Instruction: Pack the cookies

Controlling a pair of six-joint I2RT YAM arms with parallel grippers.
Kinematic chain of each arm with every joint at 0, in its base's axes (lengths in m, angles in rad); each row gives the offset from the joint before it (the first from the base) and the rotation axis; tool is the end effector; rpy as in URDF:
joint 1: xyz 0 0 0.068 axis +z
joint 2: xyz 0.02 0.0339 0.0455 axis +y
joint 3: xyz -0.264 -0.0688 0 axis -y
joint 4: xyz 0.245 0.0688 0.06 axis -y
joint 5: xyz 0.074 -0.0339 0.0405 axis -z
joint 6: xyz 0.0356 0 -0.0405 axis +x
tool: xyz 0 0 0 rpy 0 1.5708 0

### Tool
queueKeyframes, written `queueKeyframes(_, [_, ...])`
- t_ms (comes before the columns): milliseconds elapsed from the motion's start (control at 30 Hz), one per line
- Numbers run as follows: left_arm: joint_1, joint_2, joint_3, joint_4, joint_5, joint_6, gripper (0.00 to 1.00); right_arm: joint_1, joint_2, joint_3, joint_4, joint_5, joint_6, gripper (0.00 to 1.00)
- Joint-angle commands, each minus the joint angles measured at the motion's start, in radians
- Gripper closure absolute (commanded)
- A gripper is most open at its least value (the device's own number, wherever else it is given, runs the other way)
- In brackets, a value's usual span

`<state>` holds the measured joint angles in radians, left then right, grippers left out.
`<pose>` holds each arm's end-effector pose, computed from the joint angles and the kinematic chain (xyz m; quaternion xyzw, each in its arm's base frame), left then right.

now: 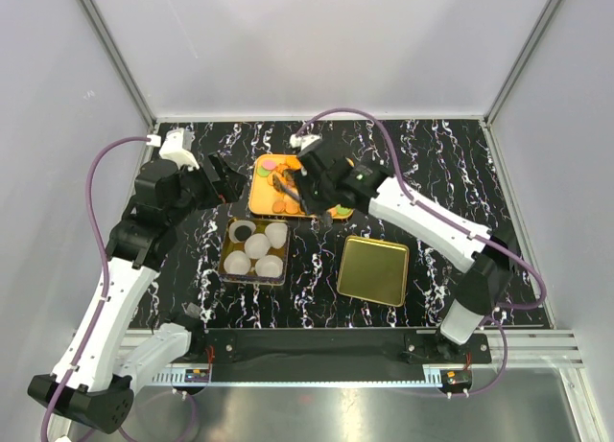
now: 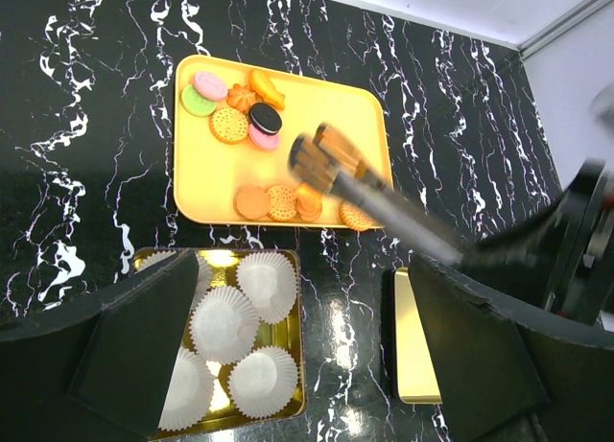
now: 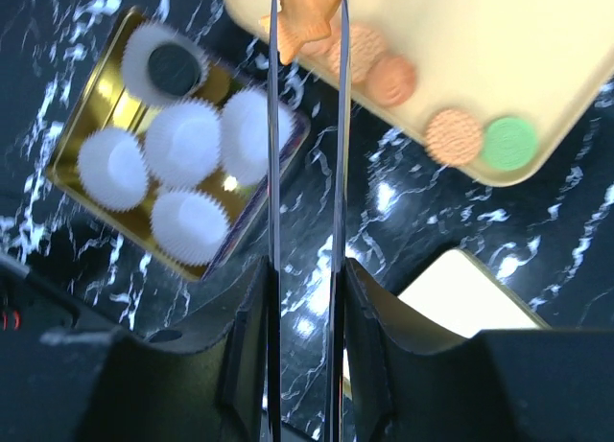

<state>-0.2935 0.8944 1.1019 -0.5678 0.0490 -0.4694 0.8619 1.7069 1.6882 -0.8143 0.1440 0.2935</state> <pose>0.1762 -0.0551 0.3899 -0.0583 0.8202 -0.2304 0.5204 0.2482 0.2816 0.3496 -0.2359 0.9003 0.1402 0.3379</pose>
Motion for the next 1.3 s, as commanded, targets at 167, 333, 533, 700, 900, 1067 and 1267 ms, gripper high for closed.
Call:
queueKeyframes(167, [-0.001,-0.005,-0.005,0.059,0.011,-0.002,0.01,0.127,-0.073,-0.105,-0.002,0.035,0.052,0.69])
queueKeyframes(333, [-0.002,-0.011,-0.013,0.062,0.006,-0.002,0.01,0.15,-0.098,-0.159,0.018,0.02,0.065,0.69])
queueKeyframes(533, [-0.001,-0.008,-0.019,0.062,0.002,0.0,0.01,0.167,-0.084,-0.171,0.026,0.012,0.065,0.69])
queueKeyframes(700, [-0.001,-0.009,-0.019,0.059,0.0,0.005,0.01,0.18,-0.064,-0.156,0.024,0.015,0.065,0.68])
queueKeyframes(900, [-0.001,-0.008,-0.022,0.062,0.002,0.006,0.01,0.2,-0.059,-0.137,0.01,0.032,0.064,0.66])
queueKeyframes(1067, [-0.001,-0.003,-0.027,0.066,0.006,0.002,0.01,0.207,-0.072,-0.127,0.004,0.06,0.061,0.66])
queueKeyframes(1267, [-0.001,-0.003,-0.027,0.066,0.008,0.002,0.01,0.221,-0.067,-0.108,-0.003,0.068,0.053,0.65])
